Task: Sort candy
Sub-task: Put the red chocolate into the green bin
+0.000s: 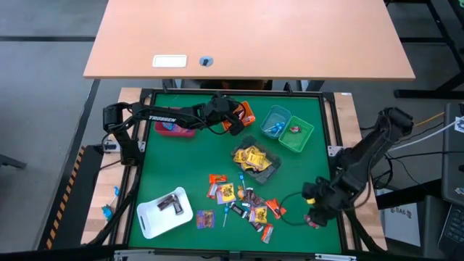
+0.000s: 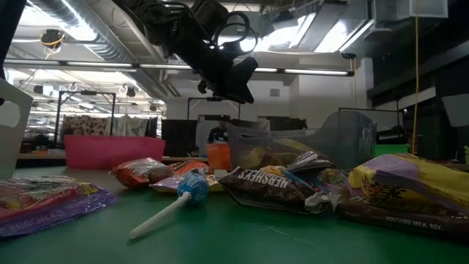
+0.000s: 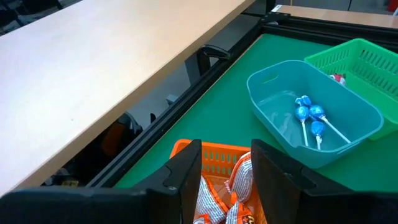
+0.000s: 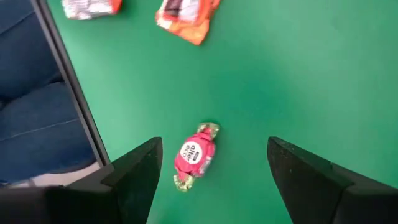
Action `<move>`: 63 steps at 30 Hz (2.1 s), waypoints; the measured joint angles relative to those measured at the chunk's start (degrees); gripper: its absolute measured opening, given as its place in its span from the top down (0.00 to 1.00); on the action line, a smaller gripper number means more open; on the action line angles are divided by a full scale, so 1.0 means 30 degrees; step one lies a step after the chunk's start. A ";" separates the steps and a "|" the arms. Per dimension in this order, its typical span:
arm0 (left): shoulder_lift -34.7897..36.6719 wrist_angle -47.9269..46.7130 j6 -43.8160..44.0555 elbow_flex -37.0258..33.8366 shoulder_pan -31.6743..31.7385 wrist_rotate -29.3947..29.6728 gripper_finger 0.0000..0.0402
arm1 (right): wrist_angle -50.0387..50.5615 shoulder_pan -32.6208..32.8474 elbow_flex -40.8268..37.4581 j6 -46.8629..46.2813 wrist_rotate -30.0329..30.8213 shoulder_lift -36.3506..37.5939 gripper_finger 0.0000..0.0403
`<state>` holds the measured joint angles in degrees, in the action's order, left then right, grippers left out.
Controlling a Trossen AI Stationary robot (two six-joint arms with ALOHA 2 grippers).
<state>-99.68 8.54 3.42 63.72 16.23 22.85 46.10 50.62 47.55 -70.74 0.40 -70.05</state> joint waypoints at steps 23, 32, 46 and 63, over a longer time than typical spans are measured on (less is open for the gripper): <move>0.0000 -0.0029 0.0007 0.0007 0.0000 0.0000 0.68 | -0.3067 0.2379 0.0007 -0.0051 -0.0705 -0.5368 0.29; 0.0000 -0.0029 0.0007 0.0007 0.0000 0.0000 0.68 | -0.3298 0.2379 0.0015 0.0014 -0.1353 -0.6889 0.29; -0.0003 -0.0044 0.0007 0.0007 0.0000 0.0003 0.68 | -0.3320 0.2379 0.0051 0.0153 -0.1360 -0.7145 0.29; -0.0002 -0.0044 0.0007 0.0007 0.0000 0.0000 0.68 | -0.2932 0.2372 0.0000 0.0174 -0.1353 -0.7174 0.66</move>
<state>-99.69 8.40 3.44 63.75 16.23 22.85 37.30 57.74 47.55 -70.22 -3.66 -91.57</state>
